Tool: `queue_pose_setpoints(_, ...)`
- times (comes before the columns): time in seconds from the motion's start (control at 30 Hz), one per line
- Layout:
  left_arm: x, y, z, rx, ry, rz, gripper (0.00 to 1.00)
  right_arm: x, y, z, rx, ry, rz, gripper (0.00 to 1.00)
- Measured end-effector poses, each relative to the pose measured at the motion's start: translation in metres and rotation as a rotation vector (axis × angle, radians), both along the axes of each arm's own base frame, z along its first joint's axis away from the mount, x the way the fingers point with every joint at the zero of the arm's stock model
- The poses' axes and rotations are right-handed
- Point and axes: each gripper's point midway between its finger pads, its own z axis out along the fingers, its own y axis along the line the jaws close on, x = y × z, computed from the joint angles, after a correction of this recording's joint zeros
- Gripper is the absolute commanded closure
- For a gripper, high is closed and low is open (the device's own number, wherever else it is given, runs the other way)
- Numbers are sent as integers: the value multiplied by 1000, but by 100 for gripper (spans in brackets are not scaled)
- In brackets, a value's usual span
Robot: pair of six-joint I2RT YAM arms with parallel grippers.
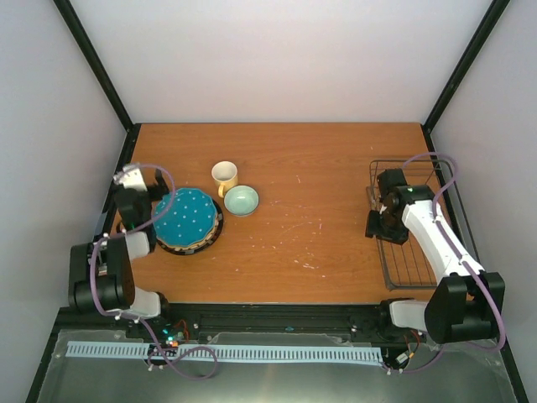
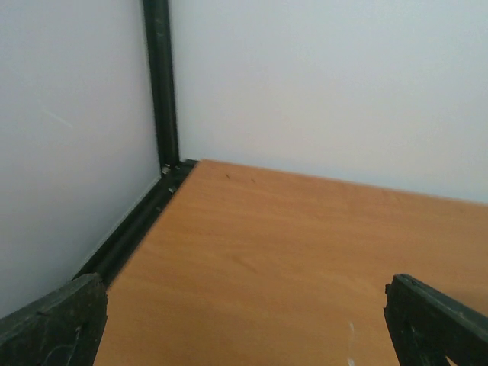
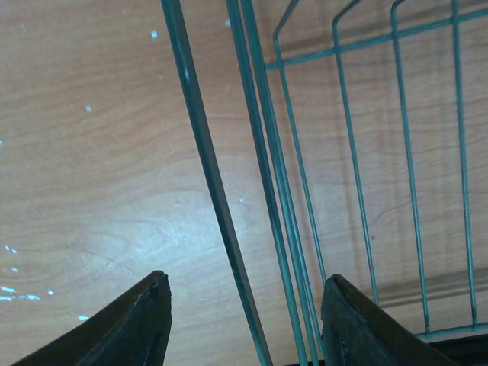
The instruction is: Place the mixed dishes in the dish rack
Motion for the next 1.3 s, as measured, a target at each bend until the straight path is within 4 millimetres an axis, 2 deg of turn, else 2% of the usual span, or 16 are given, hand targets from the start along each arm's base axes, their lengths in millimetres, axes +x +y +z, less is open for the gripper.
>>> queue_pose_setpoints(0.07,15,14,16,-35,13,65,0,-5,1,-6,6,22,8,53)
queue_pose_setpoints(0.13,33,37,36,-133,32,183,0,-9,2,-9,10,34,14,58)
queue_pose_setpoints(0.2,45,58,47,-230,57,272,0,-9,3,-10,17,35,19,59)
queue_pose_setpoints(0.27,54,75,47,-300,101,313,0,-9,5,-10,25,37,26,60)
queue_pose_setpoints(0.33,54,83,34,-339,164,324,0,-8,7,-12,30,45,34,60)
queue_pose_setpoints(0.43,47,80,5,-379,280,306,0,-8,9,-17,28,65,49,61)
queue_pose_setpoints(0.53,44,69,-9,-401,355,264,0,-8,11,-21,26,81,54,61)
queue_pose_setpoints(0.73,52,66,8,-372,358,225,0,-3,17,-28,33,103,85,60)
queue_pose_setpoints(0.83,55,68,14,-351,351,222,0,7,24,-31,40,118,112,60)
queue_pose_setpoints(1.07,51,72,11,-312,375,241,0,48,54,-27,66,86,210,62)
queue_pose_setpoints(1.3,48,79,11,-278,382,279,0,91,103,-18,115,8,341,64)
